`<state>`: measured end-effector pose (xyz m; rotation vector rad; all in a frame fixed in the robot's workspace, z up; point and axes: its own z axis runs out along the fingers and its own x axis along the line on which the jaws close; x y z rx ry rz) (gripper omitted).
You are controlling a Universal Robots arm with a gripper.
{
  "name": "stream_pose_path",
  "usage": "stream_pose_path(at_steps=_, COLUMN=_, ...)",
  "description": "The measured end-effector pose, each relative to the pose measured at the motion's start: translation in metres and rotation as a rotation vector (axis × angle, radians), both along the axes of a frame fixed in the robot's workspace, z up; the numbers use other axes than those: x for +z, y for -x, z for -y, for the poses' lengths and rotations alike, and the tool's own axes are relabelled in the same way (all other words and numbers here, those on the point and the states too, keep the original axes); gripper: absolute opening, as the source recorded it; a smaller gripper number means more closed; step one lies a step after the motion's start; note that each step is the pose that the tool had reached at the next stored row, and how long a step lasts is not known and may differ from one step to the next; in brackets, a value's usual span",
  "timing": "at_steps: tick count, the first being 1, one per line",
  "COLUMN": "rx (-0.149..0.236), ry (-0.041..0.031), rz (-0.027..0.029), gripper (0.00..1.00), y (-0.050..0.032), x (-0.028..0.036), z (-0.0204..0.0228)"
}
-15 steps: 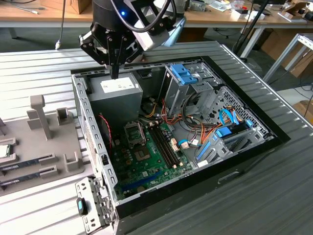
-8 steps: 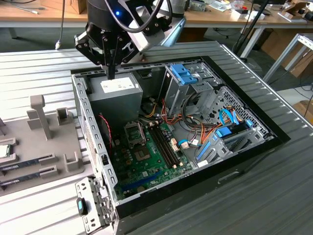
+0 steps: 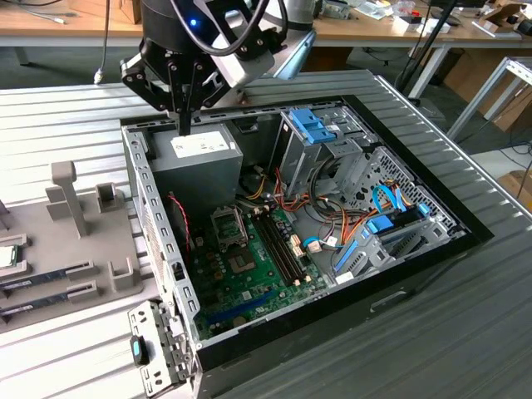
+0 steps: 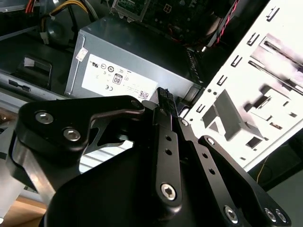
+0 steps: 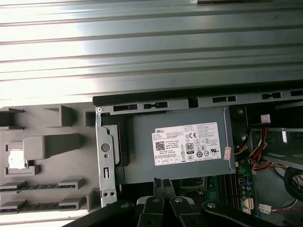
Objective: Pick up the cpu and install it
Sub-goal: 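Reach for the cpu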
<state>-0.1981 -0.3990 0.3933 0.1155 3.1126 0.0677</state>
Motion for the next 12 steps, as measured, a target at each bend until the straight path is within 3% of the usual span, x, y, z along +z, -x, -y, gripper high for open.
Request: stream_pose_path(at_steps=12, rx=0.000, ry=0.0000, rz=0.0000, gripper=0.11, y=0.0085, x=-0.0001, z=0.0000)
